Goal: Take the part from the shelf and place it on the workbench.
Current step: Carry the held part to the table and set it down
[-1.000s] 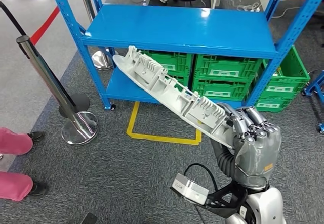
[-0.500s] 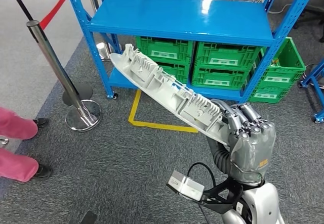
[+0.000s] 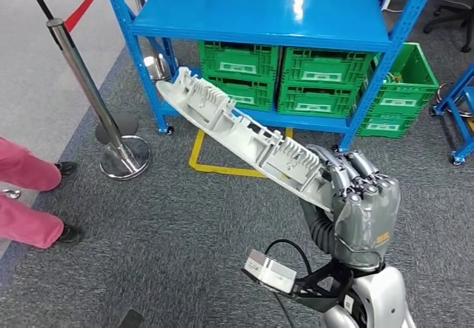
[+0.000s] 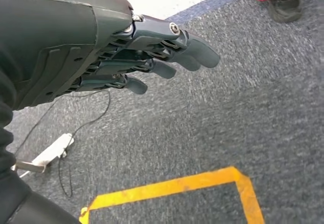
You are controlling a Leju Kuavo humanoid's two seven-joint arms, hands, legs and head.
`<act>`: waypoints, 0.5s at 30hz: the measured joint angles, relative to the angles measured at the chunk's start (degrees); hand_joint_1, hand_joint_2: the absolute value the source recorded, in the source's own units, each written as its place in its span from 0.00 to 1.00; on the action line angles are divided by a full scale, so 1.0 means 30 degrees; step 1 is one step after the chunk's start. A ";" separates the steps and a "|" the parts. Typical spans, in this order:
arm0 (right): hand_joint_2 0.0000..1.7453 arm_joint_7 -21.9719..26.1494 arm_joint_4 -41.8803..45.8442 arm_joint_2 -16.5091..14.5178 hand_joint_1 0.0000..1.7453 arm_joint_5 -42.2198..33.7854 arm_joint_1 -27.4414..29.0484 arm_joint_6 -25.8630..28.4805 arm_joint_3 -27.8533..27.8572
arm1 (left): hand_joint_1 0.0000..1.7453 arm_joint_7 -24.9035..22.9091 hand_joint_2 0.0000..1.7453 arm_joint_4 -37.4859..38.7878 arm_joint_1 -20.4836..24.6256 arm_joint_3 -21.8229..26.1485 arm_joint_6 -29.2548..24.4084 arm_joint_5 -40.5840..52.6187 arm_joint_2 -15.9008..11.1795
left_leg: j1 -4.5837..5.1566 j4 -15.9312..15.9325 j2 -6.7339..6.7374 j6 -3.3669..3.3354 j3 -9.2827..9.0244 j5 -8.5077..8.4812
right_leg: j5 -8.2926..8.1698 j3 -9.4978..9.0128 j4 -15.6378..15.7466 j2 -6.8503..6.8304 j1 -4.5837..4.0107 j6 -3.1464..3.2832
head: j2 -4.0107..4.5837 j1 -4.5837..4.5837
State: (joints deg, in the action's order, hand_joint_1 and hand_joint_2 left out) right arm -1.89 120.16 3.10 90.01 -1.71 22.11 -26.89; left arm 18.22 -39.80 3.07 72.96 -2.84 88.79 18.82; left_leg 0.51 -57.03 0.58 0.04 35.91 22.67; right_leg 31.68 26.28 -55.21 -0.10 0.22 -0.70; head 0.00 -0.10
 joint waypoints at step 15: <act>1.00 0.0018 -0.0108 0.0002 1.00 0.0005 -0.0104 -0.0204 0.0009 | 0.00 0.0140 1.00 0.0000 -0.0028 0.0191 0.0291 -0.0025 0.0067 | -0.0029 0.0043 -0.0125 -0.0252 -0.1468 0.1281 | -0.0997 0.1223 -0.0397 -0.0050 -0.0204 0.0120 | 0.0000 -0.0129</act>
State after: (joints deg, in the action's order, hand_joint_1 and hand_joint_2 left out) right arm -1.84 119.84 3.10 90.03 -2.02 21.50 -26.87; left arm 18.64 -39.80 2.98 73.53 -1.97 88.72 19.02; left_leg 0.43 -56.90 0.20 -0.71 31.50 26.51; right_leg 28.69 29.95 -56.40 -0.25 -0.39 -0.34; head 0.00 -0.49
